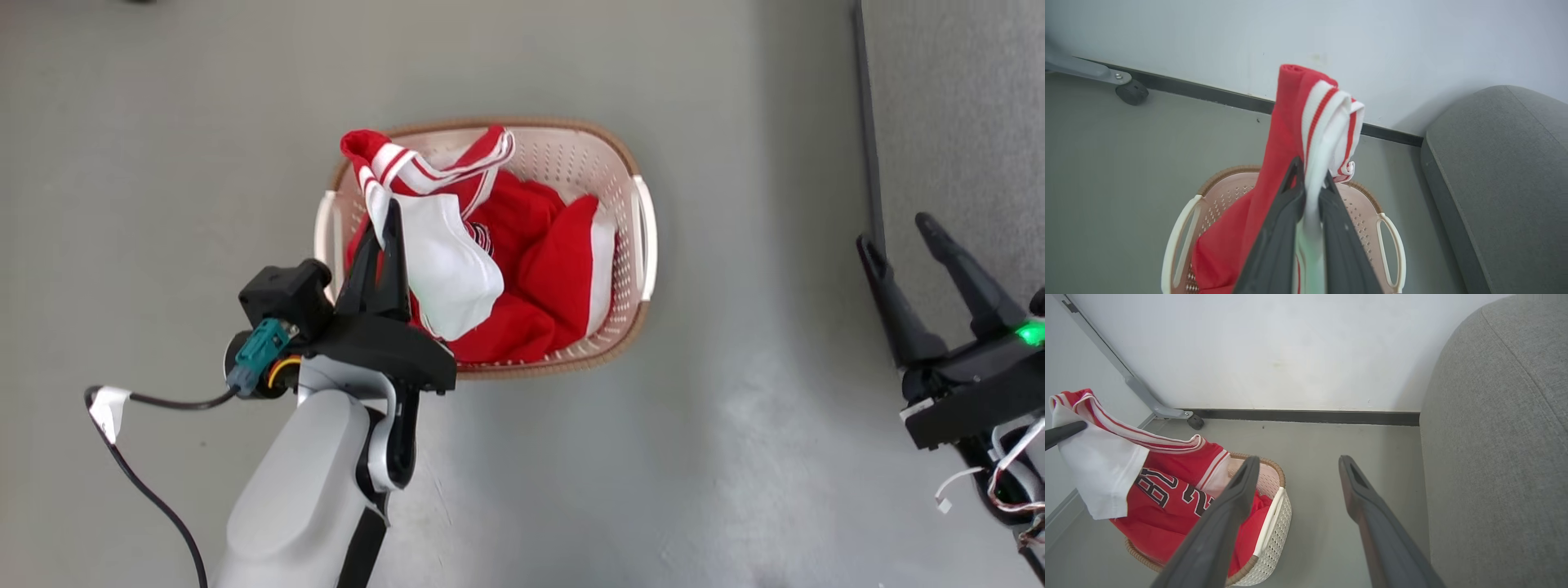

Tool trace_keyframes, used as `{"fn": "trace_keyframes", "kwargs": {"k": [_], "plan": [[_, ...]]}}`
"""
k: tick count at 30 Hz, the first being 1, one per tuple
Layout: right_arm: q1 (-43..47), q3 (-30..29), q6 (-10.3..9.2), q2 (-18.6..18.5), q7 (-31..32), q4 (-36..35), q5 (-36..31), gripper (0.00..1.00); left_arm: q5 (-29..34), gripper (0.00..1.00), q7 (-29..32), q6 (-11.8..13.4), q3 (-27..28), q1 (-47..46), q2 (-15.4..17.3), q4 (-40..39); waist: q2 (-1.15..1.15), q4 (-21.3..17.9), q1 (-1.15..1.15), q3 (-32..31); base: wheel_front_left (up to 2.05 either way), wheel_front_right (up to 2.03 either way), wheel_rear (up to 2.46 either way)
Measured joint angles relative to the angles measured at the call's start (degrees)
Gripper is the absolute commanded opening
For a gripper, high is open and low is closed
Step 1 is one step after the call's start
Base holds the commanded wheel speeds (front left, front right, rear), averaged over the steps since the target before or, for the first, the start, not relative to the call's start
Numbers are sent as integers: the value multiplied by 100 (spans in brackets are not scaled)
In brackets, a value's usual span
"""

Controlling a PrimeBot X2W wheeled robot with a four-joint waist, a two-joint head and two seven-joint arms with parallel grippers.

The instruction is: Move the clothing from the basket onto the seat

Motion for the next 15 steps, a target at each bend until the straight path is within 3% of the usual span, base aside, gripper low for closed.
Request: {"fn": "trace_keyframes", "kwargs": {"k": [15], "plan": [[489,164,-1,539,0,238,-249,100,699,0,0,0,275,1003,4,-1024,-1,311,0,-1287,0,0,0]]}}
